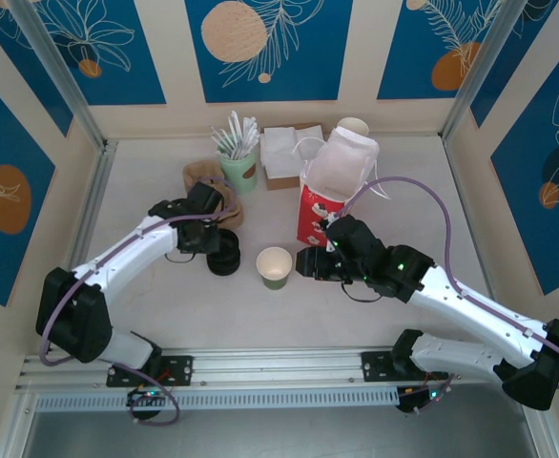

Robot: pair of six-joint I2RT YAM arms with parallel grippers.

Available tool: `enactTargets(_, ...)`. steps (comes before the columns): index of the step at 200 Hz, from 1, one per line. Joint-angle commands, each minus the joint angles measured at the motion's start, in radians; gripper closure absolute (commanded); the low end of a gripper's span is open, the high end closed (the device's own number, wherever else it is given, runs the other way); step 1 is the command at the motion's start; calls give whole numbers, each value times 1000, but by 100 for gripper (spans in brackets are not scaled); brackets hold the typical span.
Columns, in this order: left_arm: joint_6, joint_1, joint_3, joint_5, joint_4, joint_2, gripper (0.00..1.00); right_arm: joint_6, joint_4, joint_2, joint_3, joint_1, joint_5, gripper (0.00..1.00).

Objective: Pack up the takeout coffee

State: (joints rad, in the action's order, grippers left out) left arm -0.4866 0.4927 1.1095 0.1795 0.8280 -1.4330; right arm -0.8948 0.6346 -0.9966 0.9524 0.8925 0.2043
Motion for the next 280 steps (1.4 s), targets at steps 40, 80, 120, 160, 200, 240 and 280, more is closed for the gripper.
enactTargets(40, -22, 36, 95, -68, 142, 178, 82, -62, -111, -4, 45, 36, -77, 60)
enactTargets(80, -48, 108, 123, -114, 171, 250, 82, -42, -121, -58, 133, 98, -31, 58)
enactTargets(120, -79, 218, 140, -95, 158, 291, 83, -27, -118, -125, 203, 128, 5, 50)
enactTargets(160, -108, 303, 162, -66, 147, 289, 84, -14, -85, -192, 266, 152, 52, 46)
enactTargets(200, -124, 353, 177, -68, 119, 281, 84, -11, -56, -224, 284, 164, 94, 45)
enactTargets(240, -129, 382, 192, -60, 117, 276, 84, -18, -42, -224, 276, 166, 136, 49)
enactTargets(280, -133, 412, 202, -51, 108, 269, 84, -10, -34, -233, 276, 165, 147, 55)
